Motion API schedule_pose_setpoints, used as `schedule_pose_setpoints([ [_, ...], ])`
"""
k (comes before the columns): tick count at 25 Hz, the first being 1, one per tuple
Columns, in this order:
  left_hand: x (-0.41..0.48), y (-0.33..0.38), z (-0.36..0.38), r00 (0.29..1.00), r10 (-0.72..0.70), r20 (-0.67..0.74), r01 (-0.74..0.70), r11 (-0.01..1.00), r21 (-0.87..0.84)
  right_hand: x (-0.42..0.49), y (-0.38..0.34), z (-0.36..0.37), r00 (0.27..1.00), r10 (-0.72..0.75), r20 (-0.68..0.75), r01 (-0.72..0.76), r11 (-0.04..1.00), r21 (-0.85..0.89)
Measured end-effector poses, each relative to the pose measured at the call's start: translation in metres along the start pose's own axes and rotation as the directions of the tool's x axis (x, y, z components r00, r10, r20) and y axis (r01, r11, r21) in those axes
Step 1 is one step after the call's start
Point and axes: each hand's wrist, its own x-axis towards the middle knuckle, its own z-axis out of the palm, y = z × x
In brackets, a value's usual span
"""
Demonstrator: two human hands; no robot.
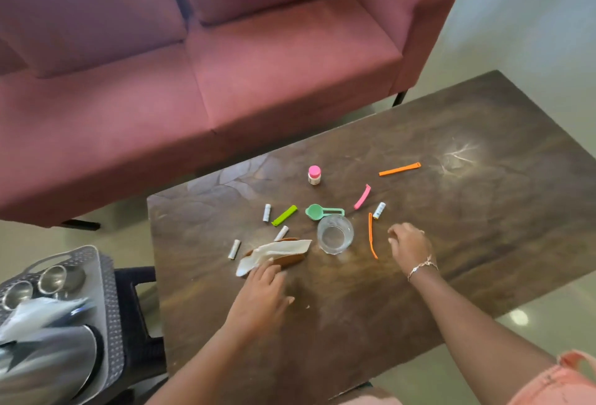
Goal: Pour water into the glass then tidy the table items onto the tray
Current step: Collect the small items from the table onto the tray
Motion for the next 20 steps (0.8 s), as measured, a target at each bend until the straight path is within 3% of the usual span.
schedule_pose_setpoints([
  [4, 0.075, 0.058, 0.007, 0.978, 0.205, -0.026, -0.205, 0.979, 0.009, 0.064, 0.042, -0.01, 0.982, -0.187, 0.01, 0.187, 0.976, -0.11],
  [6, 0.103, 0.089, 0.012, 0.977, 0.21, -0.036, -0.212, 0.976, -0.057, 0.097, 0.056, -0.017, 0.959, -0.283, 0.025, 0.282, 0.939, -0.196],
  [9, 0.135, 0.128, 0.028, 0.999, 0.045, 0.023, -0.039, 0.977, -0.207, 0.14, 0.065, -0.024, 0.92, -0.381, 0.094, 0.391, 0.867, -0.308],
  [11, 0.161, 0.145, 0.035, 0.981, -0.068, 0.183, 0.118, 0.953, -0.278, 0.164, 0.07, -0.02, 0.892, -0.433, 0.128, 0.448, 0.817, -0.362],
  [14, 0.202, 0.152, 0.048, 0.926, -0.263, 0.271, 0.324, 0.922, -0.214, 0.194, 0.075, -0.009, 0.856, -0.498, 0.134, 0.51, 0.777, -0.37],
  [16, 0.224, 0.153, 0.065, 0.921, -0.365, 0.133, 0.383, 0.909, -0.161, 0.209, 0.076, 0.004, 0.831, -0.542, 0.125, 0.544, 0.748, -0.38],
  [20, 0.251, 0.15, 0.1, 0.857, -0.438, 0.273, 0.477, 0.874, -0.096, 0.232, 0.081, 0.026, 0.809, -0.581, 0.088, 0.578, 0.76, -0.298],
])
